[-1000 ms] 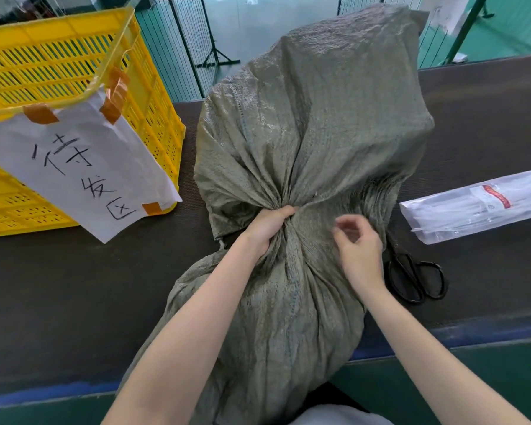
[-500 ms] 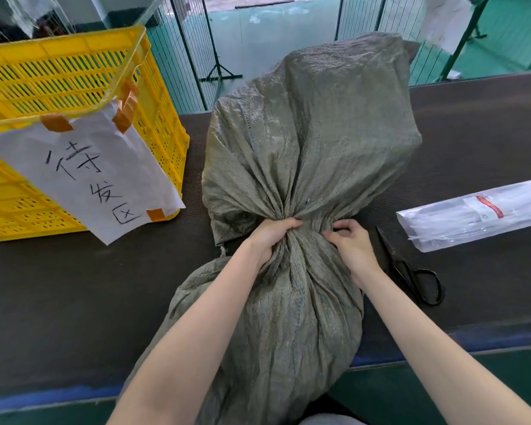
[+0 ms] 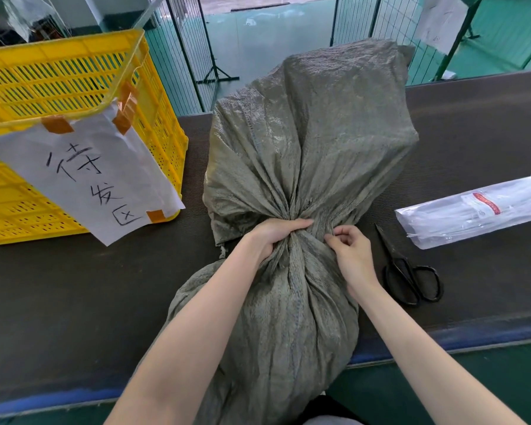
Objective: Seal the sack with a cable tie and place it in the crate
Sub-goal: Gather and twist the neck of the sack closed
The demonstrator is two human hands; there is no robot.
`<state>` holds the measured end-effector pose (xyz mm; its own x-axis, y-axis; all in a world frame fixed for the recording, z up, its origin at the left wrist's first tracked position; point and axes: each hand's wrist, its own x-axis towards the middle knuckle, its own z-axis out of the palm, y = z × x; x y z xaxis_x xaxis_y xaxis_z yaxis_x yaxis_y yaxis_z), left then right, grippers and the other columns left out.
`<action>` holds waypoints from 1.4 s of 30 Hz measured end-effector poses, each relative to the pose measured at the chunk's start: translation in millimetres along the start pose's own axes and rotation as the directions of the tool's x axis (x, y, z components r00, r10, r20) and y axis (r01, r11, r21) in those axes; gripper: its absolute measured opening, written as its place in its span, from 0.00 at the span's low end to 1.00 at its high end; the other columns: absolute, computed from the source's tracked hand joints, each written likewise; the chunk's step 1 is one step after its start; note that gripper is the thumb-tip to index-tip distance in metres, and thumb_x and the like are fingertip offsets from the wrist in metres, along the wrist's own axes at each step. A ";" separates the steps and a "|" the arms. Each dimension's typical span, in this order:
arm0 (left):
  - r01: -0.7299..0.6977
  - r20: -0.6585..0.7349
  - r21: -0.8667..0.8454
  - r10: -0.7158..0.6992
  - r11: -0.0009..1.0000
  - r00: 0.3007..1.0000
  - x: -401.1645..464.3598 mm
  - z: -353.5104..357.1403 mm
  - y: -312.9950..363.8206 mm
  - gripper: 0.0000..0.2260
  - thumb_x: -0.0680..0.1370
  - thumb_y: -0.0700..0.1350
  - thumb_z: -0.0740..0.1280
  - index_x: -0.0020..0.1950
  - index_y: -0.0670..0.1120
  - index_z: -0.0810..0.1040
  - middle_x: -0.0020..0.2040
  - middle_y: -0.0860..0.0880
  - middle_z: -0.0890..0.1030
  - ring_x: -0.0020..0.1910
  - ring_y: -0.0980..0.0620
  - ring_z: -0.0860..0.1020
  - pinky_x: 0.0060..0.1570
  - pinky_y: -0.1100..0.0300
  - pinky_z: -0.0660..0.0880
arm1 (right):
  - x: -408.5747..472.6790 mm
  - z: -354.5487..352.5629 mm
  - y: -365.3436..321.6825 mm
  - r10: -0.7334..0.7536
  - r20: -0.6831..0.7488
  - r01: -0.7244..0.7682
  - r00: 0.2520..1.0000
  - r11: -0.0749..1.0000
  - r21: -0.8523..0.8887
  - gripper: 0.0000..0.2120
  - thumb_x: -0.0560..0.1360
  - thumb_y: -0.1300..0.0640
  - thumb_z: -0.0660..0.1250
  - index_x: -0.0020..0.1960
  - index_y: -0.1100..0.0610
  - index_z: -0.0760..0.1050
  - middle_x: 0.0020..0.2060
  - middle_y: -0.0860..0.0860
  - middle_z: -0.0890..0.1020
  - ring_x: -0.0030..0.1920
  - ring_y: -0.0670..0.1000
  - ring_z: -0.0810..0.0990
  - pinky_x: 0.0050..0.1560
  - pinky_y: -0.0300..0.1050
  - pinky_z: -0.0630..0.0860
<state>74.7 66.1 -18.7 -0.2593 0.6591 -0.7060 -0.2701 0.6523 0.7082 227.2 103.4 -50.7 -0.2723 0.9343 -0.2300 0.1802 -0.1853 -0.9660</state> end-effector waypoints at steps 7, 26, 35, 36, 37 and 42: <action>-0.047 -0.029 -0.105 0.044 0.993 0.999 4.3 4.8 -5.8 0.13 0.74 0.44 0.71 0.55 0.39 0.79 0.44 0.42 0.82 0.40 0.47 0.81 0.47 0.57 0.78 | -13.3 2.8 -1.6 -0.104 -0.018 0.105 0.994 0.994 0.032 0.07 0.72 0.64 0.69 0.46 0.54 0.77 0.37 0.48 0.77 0.36 0.44 0.73 0.38 0.32 0.70; -0.061 0.132 0.053 0.054 0.997 0.990 0.7 22.7 0.9 0.20 0.73 0.58 0.68 0.57 0.45 0.78 0.48 0.46 0.82 0.47 0.48 0.80 0.49 0.57 0.77 | -44.3 3.1 -9.5 -0.266 0.264 0.317 0.927 0.932 -0.175 0.14 0.75 0.68 0.64 0.59 0.60 0.79 0.46 0.49 0.80 0.46 0.34 0.77 0.48 0.24 0.67; -0.141 0.094 -0.216 0.165 0.966 0.982 9.1 25.6 -8.5 0.07 0.73 0.41 0.71 0.50 0.43 0.82 0.44 0.44 0.84 0.39 0.49 0.83 0.46 0.56 0.81 | -48.2 -27.7 -7.7 -0.247 0.135 0.255 0.960 0.966 -0.044 0.12 0.74 0.66 0.67 0.51 0.51 0.79 0.48 0.48 0.82 0.50 0.45 0.81 0.52 0.40 0.76; -0.157 0.087 -0.244 0.183 0.957 0.979 9.3 26.1 -9.2 0.07 0.73 0.41 0.71 0.50 0.43 0.82 0.45 0.44 0.85 0.41 0.49 0.83 0.49 0.55 0.80 | -44.8 -32.8 -5.9 -0.225 0.066 0.227 0.972 0.973 -0.040 0.12 0.74 0.65 0.67 0.52 0.51 0.78 0.49 0.50 0.82 0.51 0.46 0.80 0.54 0.43 0.76; -0.172 0.080 -0.268 0.200 0.948 0.976 8.7 27.1 -9.4 0.08 0.74 0.41 0.71 0.51 0.42 0.82 0.46 0.44 0.84 0.43 0.49 0.83 0.51 0.55 0.79 | -40.4 -37.1 -4.1 -0.192 0.028 0.193 0.981 0.980 -0.040 0.12 0.73 0.64 0.68 0.53 0.51 0.77 0.51 0.51 0.80 0.53 0.47 0.79 0.57 0.46 0.76; -0.223 -0.011 -0.352 0.234 0.909 0.972 4.8 31.1 -10.7 0.12 0.74 0.45 0.71 0.54 0.40 0.81 0.46 0.45 0.85 0.44 0.50 0.83 0.48 0.59 0.80 | -32.5 -39.1 -0.6 -0.064 0.249 0.069 0.966 0.998 -0.013 0.20 0.72 0.60 0.71 0.58 0.43 0.71 0.54 0.51 0.79 0.56 0.46 0.78 0.64 0.46 0.72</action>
<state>105.3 74.0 -29.5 -0.3257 0.7894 -0.5204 -0.5138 0.3143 0.7983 273.0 85.0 -38.1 -0.5102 0.8387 -0.1902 0.1730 -0.1166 -0.9780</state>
